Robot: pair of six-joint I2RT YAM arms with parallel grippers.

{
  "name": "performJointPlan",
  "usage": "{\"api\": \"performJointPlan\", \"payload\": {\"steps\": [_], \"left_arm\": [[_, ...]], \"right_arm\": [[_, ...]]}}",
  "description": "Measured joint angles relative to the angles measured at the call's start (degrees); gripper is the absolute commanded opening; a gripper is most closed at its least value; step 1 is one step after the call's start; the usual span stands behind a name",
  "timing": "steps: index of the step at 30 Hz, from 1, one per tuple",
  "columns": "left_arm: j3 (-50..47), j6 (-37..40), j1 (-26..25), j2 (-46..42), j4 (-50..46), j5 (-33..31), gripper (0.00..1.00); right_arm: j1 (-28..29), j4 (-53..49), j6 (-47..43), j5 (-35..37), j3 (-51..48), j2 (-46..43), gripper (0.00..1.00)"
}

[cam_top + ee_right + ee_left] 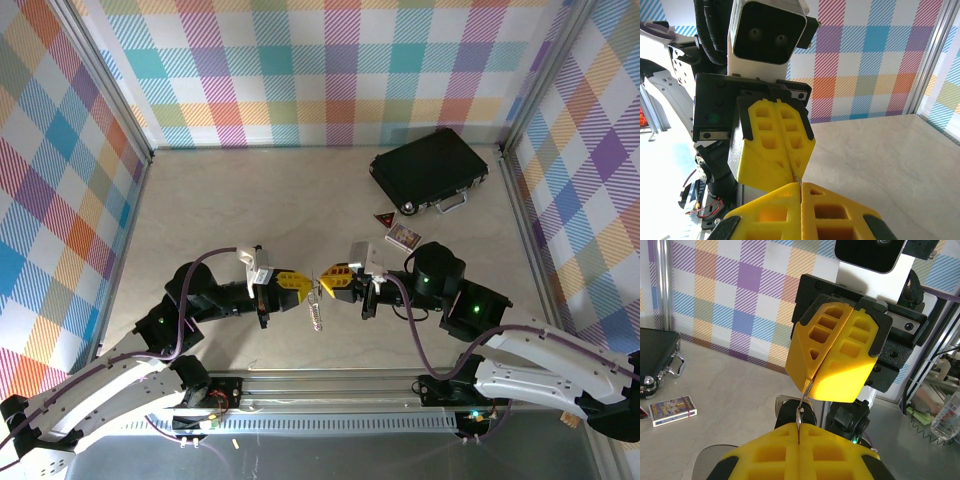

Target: Put the keys on the keyring

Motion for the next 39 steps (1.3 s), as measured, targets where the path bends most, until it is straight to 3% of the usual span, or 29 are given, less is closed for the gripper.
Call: {"api": "performJointPlan", "payload": {"steps": [39], "left_arm": [[-0.2, 0.4, 0.0, -2.1, -1.4, -0.4, 0.00]], "right_arm": [[0.0, -4.2, -0.9, -0.4, 3.0, 3.3, 0.00]]}}
